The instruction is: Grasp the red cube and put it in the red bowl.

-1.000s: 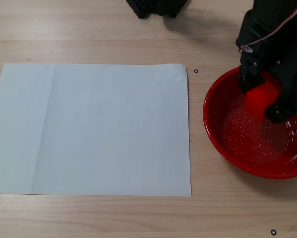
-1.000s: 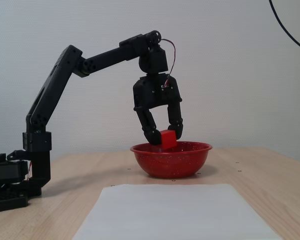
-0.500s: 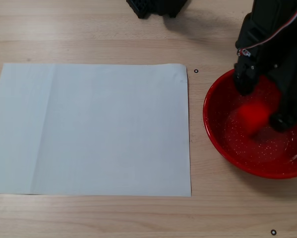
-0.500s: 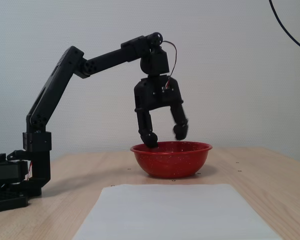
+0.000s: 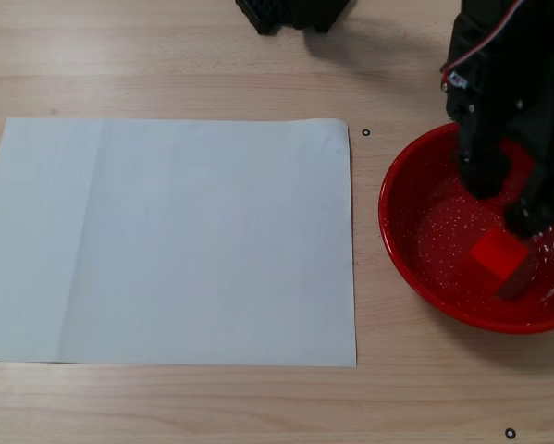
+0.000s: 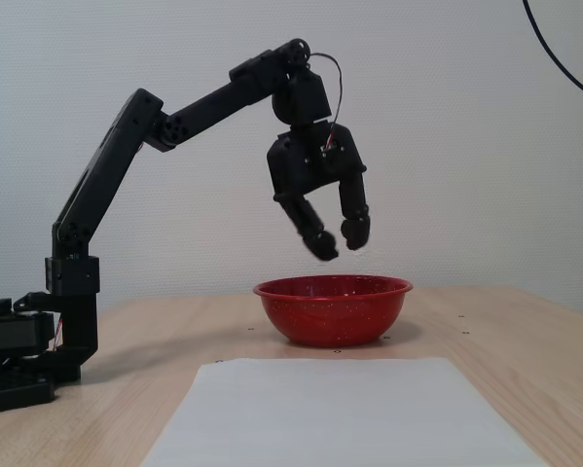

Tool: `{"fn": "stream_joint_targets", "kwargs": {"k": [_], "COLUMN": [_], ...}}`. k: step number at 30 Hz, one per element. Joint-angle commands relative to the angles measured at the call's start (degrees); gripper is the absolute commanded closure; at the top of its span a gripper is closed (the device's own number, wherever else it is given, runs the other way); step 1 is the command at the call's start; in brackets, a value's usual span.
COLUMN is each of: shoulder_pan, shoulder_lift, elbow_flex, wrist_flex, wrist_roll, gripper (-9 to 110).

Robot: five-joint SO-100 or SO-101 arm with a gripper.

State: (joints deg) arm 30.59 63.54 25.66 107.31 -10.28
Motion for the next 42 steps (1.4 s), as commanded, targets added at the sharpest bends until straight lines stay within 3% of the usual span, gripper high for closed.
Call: {"fn": "stream_joint_targets", "kwargs": {"k": [1, 21, 30, 42], "shoulder_pan": [-1.67, -12.92, -18.72, -25.22], "shoulder_lift": [8.35, 22.24, 37.62, 63.72], "elbow_flex": [-5.63, 6.94, 28.56, 71.19], "wrist_flex": [1.85, 0.70, -8.61, -32.96], "wrist_roll": [0.79, 3.43, 4.22, 6.24], "gripper": [101, 101, 101, 101]}}
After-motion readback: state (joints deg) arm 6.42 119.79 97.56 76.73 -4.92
